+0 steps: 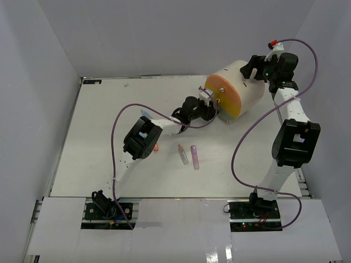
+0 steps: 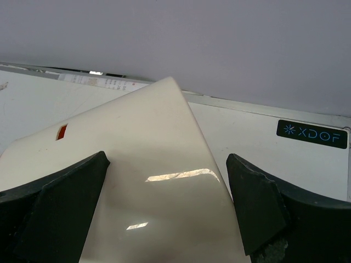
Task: Sort the stationery into containers
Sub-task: Open the drawer in the storage box.
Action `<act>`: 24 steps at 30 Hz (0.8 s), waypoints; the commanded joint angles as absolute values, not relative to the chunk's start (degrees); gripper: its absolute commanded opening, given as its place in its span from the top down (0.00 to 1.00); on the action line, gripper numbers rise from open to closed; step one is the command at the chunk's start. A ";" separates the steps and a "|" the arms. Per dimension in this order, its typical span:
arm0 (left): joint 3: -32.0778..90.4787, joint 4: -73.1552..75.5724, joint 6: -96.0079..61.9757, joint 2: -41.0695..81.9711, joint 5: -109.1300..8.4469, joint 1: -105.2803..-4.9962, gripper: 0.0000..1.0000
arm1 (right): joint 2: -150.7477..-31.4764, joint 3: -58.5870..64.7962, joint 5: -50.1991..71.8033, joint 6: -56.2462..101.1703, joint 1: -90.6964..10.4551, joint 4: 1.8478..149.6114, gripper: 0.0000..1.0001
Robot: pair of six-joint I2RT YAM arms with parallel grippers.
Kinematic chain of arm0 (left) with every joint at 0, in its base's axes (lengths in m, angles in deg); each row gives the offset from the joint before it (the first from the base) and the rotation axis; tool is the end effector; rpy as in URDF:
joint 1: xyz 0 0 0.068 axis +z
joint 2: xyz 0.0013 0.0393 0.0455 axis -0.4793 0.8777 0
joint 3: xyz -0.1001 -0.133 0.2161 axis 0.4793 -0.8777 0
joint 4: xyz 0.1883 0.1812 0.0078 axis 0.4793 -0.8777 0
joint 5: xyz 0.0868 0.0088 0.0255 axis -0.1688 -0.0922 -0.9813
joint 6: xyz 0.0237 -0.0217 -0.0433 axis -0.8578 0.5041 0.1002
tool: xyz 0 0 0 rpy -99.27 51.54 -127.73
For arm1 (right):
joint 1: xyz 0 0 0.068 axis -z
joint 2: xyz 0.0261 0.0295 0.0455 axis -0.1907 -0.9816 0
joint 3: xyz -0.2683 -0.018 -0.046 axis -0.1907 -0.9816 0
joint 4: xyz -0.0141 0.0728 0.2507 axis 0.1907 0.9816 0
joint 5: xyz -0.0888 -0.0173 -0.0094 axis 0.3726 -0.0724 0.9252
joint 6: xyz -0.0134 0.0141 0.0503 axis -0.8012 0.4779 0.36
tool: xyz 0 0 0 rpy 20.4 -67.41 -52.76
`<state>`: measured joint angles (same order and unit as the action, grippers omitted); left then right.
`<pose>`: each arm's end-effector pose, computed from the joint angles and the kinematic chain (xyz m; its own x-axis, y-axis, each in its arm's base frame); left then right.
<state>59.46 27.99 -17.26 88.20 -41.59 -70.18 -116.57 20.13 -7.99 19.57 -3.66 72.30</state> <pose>0.4135 -0.3803 0.1353 -0.3174 0.0301 -0.9478 0.8018 0.5423 -0.2512 0.4496 -0.0419 0.3457 -0.2114 0.0890 -0.9733 -0.3053 0.9400 0.1522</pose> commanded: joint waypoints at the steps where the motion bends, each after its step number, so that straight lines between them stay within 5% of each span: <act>1: 56.89 31.88 -17.17 85.85 -41.11 -70.47 0.80 | -116.03 19.05 -8.28 18.64 -3.70 72.50 0.05; 6: 50.38 33.29 -17.96 81.19 -41.81 -70.47 0.87 | -115.94 19.05 -7.57 18.46 -3.79 72.50 0.05; 24: 32.89 34.08 -14.36 69.50 -42.61 -70.47 0.85 | -115.85 18.79 -6.60 18.55 -3.70 72.06 0.05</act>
<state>34.90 35.62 -15.75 74.12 -43.51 -70.16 -116.57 19.89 -7.42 19.64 -3.64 71.78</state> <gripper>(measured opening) 0.358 0.951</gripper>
